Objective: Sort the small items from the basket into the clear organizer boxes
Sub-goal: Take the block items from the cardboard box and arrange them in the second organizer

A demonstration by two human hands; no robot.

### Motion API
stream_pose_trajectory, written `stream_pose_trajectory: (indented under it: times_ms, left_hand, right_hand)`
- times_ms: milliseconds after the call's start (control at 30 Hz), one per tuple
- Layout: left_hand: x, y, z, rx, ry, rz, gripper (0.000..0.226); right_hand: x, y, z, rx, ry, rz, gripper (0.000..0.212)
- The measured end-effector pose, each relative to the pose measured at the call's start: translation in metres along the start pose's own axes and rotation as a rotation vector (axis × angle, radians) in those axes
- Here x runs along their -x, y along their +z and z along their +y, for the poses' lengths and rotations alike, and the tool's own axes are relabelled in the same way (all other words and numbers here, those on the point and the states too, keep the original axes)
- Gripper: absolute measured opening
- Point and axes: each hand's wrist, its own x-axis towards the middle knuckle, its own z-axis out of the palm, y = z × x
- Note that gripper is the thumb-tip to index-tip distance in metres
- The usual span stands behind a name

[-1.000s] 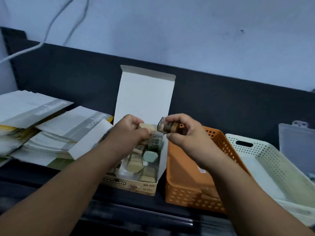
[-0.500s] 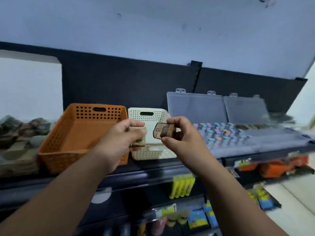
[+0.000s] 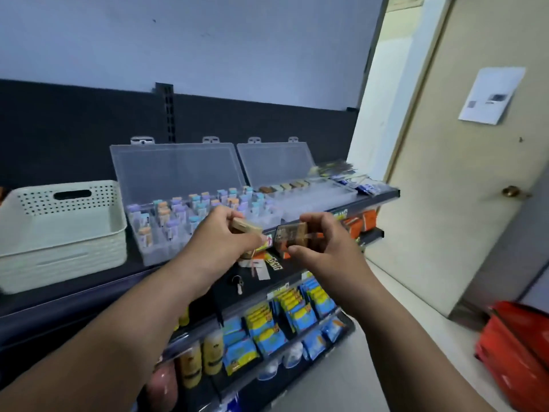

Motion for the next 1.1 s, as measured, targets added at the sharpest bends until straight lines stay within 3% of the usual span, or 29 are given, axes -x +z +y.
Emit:
stream_pose_trajectory:
  times_ms: [267,567,767,1100]
  left_hand:
    - [-0.059,0.09,0.0,-0.018,0.027,-0.166,0.042]
    - [-0.19,0.166,-0.006,-0.024,0.056,-0.171,0.042]
    - [-0.263,0.199,0.005,-0.165,0.048,-0.146,0.07]
    - [-0.376,0.238,-0.007,-0.346,0.034,-0.011,0.042]
  right_hand:
    - [-0.033,-0.067,0.062,0.013,0.063,0.131,0.045]
    - [-0.155,-0.125,0.125,0.118,0.125,0.133,0.042]
    - [-0.23,-0.159,0.15,0.109,0.115,0.113,0.047]
    - [-0.374,-0.198,0.222,0.273,-0.006,0.007,0.05]
